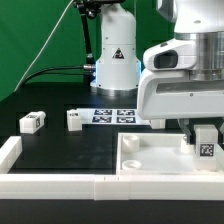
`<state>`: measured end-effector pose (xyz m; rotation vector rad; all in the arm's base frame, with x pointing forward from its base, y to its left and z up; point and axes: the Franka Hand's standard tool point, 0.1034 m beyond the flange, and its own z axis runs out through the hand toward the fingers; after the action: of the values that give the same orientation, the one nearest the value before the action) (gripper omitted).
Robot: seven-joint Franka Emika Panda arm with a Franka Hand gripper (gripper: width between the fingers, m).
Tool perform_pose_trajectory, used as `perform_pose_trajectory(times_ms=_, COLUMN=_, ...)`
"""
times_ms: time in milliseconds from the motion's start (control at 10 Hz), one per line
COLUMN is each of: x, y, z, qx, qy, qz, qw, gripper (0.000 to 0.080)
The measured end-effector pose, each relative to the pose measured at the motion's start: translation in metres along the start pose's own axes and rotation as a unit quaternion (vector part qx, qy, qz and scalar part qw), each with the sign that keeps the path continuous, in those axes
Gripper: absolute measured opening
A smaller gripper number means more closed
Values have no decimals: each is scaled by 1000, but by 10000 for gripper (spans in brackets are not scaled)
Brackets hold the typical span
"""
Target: Assemble one leg
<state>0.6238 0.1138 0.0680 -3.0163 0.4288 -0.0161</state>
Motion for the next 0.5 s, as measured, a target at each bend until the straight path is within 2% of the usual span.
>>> perform_pose_trajectory(times_ms=200, x=-1, y=-2, z=0, qx=5, qy=5, qz=152, qw=988, gripper=291)
perform_pose_trajectory(times_ms=500, x=-3, y=-5, z=1, qx=8, qy=4, qz=321, qw=947, gripper=291)
